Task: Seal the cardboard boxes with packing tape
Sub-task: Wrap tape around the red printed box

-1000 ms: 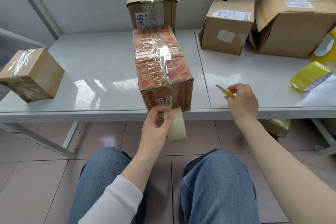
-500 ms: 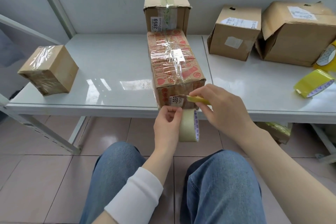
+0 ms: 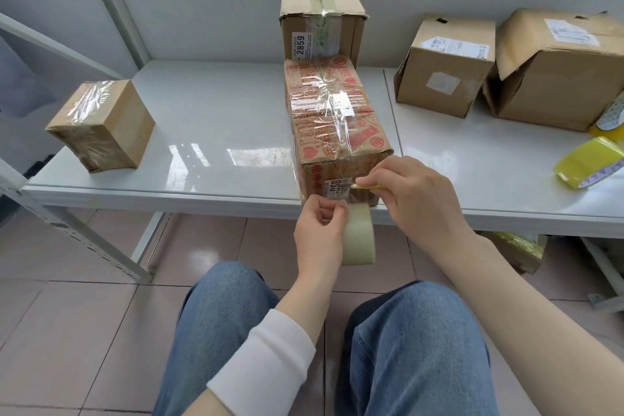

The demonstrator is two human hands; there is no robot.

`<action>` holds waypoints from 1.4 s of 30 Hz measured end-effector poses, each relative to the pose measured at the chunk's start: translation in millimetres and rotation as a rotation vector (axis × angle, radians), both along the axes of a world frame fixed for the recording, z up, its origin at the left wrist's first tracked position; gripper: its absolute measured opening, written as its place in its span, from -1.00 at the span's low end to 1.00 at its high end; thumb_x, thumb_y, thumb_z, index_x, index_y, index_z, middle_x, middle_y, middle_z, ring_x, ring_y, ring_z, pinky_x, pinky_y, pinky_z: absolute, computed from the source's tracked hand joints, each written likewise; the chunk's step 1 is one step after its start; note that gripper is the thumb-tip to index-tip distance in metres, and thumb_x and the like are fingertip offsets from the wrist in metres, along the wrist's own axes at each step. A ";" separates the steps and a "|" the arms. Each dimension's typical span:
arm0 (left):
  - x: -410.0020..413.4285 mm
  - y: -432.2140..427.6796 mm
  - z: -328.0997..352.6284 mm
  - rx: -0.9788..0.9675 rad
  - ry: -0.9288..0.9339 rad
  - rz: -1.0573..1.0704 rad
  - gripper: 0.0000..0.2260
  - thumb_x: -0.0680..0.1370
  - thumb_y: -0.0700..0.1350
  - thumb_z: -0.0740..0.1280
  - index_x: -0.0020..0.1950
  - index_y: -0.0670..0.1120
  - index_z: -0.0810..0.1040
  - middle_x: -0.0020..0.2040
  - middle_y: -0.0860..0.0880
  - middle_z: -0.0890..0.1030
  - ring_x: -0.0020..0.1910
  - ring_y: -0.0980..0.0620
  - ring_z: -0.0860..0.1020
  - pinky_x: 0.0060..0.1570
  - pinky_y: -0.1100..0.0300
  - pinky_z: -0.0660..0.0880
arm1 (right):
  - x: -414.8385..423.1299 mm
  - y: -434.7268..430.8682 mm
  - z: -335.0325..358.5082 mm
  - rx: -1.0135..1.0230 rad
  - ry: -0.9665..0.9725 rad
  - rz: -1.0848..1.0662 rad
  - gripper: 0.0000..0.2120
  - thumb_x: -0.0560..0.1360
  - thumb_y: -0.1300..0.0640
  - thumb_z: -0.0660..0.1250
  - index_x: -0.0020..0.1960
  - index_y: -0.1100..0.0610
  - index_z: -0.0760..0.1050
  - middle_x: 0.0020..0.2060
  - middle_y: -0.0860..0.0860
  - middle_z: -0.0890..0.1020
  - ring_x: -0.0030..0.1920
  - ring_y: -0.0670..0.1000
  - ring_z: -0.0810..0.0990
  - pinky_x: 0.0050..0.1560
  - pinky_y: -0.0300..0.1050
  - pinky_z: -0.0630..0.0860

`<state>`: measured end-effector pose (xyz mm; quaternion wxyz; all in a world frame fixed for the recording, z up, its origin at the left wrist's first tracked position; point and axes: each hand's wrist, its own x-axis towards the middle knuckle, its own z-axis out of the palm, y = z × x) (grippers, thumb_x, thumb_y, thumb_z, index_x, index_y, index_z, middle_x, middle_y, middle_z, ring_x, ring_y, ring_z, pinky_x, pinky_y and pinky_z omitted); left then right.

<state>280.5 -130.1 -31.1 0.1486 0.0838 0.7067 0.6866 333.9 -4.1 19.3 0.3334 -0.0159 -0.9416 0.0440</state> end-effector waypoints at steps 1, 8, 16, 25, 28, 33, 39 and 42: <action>-1.0 0.2 0.2 0.001 -0.005 0.003 -0.83 0.53 -0.13 0.31 -0.26 -0.01 0.44 -0.34 -0.01 0.47 -0.36 0.08 0.37 -0.27 0.18 0.30 | -1.3 -0.4 -0.2 0.001 0.001 -0.005 -0.88 0.38 0.18 0.34 -0.17 0.10 0.66 -0.28 0.01 0.64 -0.32 0.11 0.59 -0.46 -0.18 0.46; -0.1 1.1 -0.7 0.020 -0.026 0.009 -0.85 0.48 -0.06 0.34 -0.28 0.00 0.45 -0.32 -0.04 0.49 -0.32 0.04 0.40 -0.24 0.10 0.33 | -7.7 3.3 -4.2 0.027 -0.027 0.003 -0.87 0.32 0.28 0.42 -0.18 0.11 0.66 -0.30 0.04 0.64 -0.33 0.13 0.58 -0.46 -0.17 0.47; 1.1 -7.1 -1.5 -0.011 0.023 -0.021 -0.83 0.55 -0.10 0.33 -0.24 -0.04 0.46 -0.34 0.03 0.48 -0.34 0.10 0.38 -0.25 0.19 0.32 | 12.1 20.2 -10.8 0.024 -0.120 -0.123 -0.82 0.28 0.33 0.52 -0.20 0.11 0.66 -0.32 0.02 0.63 -0.39 0.10 0.55 -0.49 -0.23 0.36; 11.6 -23.8 -10.8 -0.117 0.041 -0.136 -0.81 0.55 -0.13 0.33 -0.27 -0.04 0.45 -0.33 0.06 0.51 -0.31 0.12 0.42 -0.26 0.25 0.35 | 36.0 17.2 -9.9 -0.599 -0.194 -0.118 -0.82 0.45 0.23 0.39 -0.03 -0.01 0.53 -0.19 -0.20 0.55 -0.24 -0.13 0.54 -0.26 -0.37 0.40; 15.2 -29.5 -9.9 -0.078 0.027 -0.150 -0.83 0.54 -0.13 0.34 -0.25 -0.02 0.48 -0.30 0.05 0.56 -0.28 0.12 0.46 -0.23 0.21 0.39 | 37.1 10.1 -1.6 -0.925 -0.195 -0.103 -0.83 0.49 0.20 0.33 -0.03 -0.06 0.45 -0.18 -0.14 0.58 -0.26 -0.18 0.58 -0.26 -0.42 0.45; 12.7 -21.2 27.3 0.025 0.167 -0.252 -0.86 0.54 -0.12 0.35 -0.21 0.04 0.51 -0.31 0.17 0.53 -0.28 0.21 0.48 -0.23 0.32 0.41 | 33.7 -6.9 23.4 -1.215 -0.219 -0.010 -0.76 0.37 -0.11 0.30 0.01 -0.12 0.43 -0.05 -0.13 0.57 -0.08 -0.13 0.57 -0.23 -0.32 0.44; 16.3 -5.5 50.6 0.025 0.285 -0.329 -0.86 0.53 -0.10 0.36 -0.22 0.06 0.50 -0.32 0.14 0.52 -0.29 0.18 0.49 -0.24 0.25 0.42 | 34.1 -11.2 47.6 -1.060 -0.212 -0.007 -0.69 0.29 -0.11 0.42 0.00 -0.16 0.45 -0.09 -0.18 0.57 -0.12 -0.19 0.54 -0.13 -0.36 0.49; 21.7 5.3 54.2 0.049 0.270 -0.353 -0.88 0.53 -0.12 0.36 -0.20 0.02 0.52 -0.32 0.16 0.53 -0.30 0.19 0.49 -0.24 0.24 0.41 | 38.4 -1.6 48.1 -1.057 -0.147 -0.024 -0.83 0.41 0.13 0.43 -0.09 -0.10 0.52 -0.21 -0.11 0.59 -0.32 -0.22 0.51 -0.36 -0.39 0.43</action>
